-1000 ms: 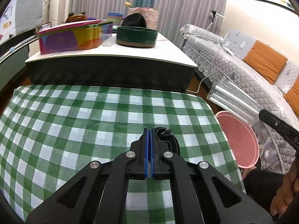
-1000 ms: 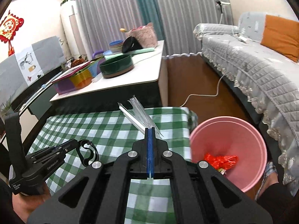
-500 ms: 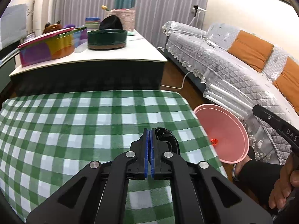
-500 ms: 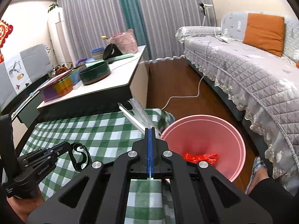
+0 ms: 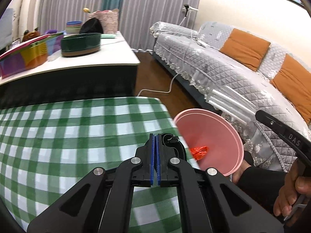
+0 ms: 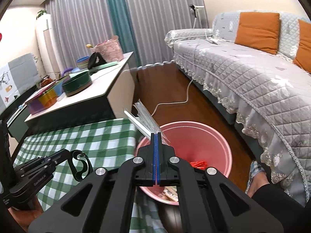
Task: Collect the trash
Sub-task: 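Carry the black hair tie and clear tubes over the pink bin, then open the right tool over the bin while the left tool releases the hair tie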
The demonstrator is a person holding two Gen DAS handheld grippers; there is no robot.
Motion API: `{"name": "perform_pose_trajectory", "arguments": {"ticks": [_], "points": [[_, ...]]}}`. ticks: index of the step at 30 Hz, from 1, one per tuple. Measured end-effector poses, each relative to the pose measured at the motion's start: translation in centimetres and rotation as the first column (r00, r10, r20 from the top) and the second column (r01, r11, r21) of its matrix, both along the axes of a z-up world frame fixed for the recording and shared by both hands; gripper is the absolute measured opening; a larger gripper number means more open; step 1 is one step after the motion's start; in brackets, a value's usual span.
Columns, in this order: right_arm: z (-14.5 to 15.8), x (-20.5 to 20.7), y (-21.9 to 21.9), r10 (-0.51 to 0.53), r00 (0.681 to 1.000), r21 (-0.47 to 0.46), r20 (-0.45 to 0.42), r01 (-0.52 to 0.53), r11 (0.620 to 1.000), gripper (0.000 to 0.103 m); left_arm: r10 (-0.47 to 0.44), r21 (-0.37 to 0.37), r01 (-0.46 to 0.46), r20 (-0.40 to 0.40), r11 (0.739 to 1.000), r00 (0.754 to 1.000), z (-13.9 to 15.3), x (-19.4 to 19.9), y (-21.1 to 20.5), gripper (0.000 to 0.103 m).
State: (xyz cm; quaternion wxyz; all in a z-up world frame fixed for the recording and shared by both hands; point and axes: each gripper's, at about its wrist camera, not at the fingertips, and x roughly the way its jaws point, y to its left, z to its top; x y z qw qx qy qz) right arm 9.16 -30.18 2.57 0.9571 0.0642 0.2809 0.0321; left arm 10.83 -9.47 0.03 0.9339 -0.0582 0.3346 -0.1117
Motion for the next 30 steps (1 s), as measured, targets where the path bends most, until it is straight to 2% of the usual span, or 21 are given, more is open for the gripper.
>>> {"name": "perform_pose_trajectory", "arguments": {"ticks": [13,26,28,29,30], "points": [[-1.5,0.4,-3.7,-0.077,0.997,-0.01,-0.026,0.077,0.997,0.0,-0.101,-0.051,0.1,-0.006,0.994,0.995,-1.3,1.9,-5.3,0.002],[-3.4,1.3,-5.6,-0.108,0.992,-0.013,-0.064,0.108,0.994,0.001,-0.168,-0.057,0.166,-0.025,0.984,0.985,-2.5,3.6,-9.8,0.002],[-3.5,1.4,-5.7,-0.106,0.992,-0.003,-0.073,0.106,0.994,0.005,-0.176,-0.052,0.175,-0.028,0.983,0.984,-2.5,3.9,-10.4,0.005],[-3.5,1.5,-5.8,-0.119,0.99,-0.007,-0.074,0.119,0.993,0.005,-0.176,-0.054,0.174,-0.029,0.983,0.984,-2.6,4.0,-10.5,0.012],[-3.6,1.6,-6.1,-0.128,0.988,-0.003,-0.082,0.128,0.992,0.011,-0.172,-0.057,0.17,-0.029,0.984,0.985,-2.5,4.0,-10.3,0.021]]}}
